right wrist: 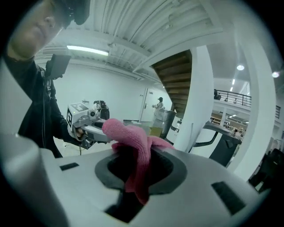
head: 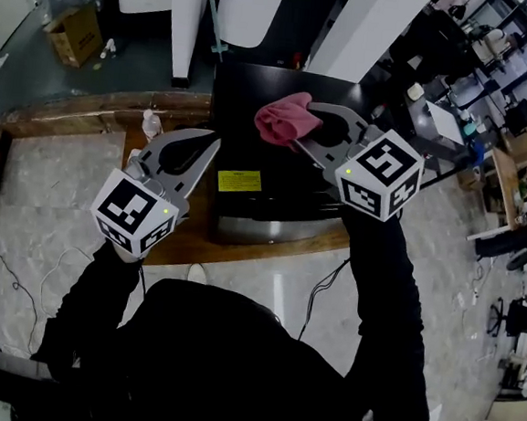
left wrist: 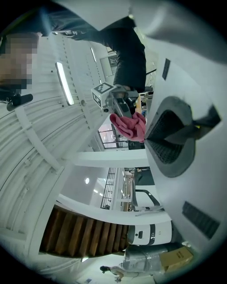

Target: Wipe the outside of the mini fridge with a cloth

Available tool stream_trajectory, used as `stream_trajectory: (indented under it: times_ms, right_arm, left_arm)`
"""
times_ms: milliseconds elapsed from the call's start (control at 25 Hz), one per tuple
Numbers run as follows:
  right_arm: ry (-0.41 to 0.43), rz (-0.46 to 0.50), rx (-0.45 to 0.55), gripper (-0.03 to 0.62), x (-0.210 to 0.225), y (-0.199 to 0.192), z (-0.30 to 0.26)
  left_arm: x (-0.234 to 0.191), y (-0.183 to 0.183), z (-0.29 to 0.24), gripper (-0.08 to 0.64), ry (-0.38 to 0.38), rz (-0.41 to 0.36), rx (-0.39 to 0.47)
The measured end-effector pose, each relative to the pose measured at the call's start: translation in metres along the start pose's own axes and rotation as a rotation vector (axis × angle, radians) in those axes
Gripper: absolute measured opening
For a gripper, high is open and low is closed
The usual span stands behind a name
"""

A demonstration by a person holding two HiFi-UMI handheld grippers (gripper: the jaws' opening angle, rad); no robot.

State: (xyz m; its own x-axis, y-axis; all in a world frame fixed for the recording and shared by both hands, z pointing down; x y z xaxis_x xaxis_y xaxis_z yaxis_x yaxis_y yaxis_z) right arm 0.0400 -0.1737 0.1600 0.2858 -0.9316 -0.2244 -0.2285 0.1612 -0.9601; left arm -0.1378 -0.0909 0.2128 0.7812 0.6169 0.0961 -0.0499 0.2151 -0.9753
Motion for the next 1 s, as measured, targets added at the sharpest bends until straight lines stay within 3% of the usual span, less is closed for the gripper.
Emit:
stream_trajectory:
  times_ms: [320,560,680,840,1000]
  right_arm:
    - [0.135,-0.005,-0.311,0.087,0.101,-0.033,-0.122]
    - [0.181,-0.027,-0.431,0.087,0.152,-0.08,-0.188]
    - [0.188,0.016,-0.534,0.087,0.174,-0.109,-0.214]
    - [0.217,0.056,-0.54,0.081,0.181,-0.118,-0.222]
    - [0.299,0.068,-0.508,0.074,0.158,-0.116,-0.21]
  left_arm:
    - [-0.072,-0.026,-0.038,0.002,0.031,0.016,-0.015]
    - [-0.085,-0.044,-0.057,0.002,0.071,0.026,-0.035]
    - [-0.084,-0.043,-0.063,0.002,0.115,0.016,-0.048]
    - [-0.072,-0.04,-0.055,0.002,0.201,0.001,-0.062]
    - [-0.05,-0.044,-0.042,0.002,0.283,-0.001,-0.084]
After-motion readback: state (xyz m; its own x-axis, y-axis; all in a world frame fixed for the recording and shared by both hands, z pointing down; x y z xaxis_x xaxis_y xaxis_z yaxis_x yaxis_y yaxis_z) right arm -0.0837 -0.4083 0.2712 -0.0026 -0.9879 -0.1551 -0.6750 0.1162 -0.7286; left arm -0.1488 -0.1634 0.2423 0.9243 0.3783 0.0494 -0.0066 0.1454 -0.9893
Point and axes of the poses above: the fingertips, and each gripper's own axes: z backward along the fingers, x to its right, y out of its top, the point moved 7 cm from there along z, backward along the fingers, and after that the axes turned 12 degrees about x, right-handed, at the moved point
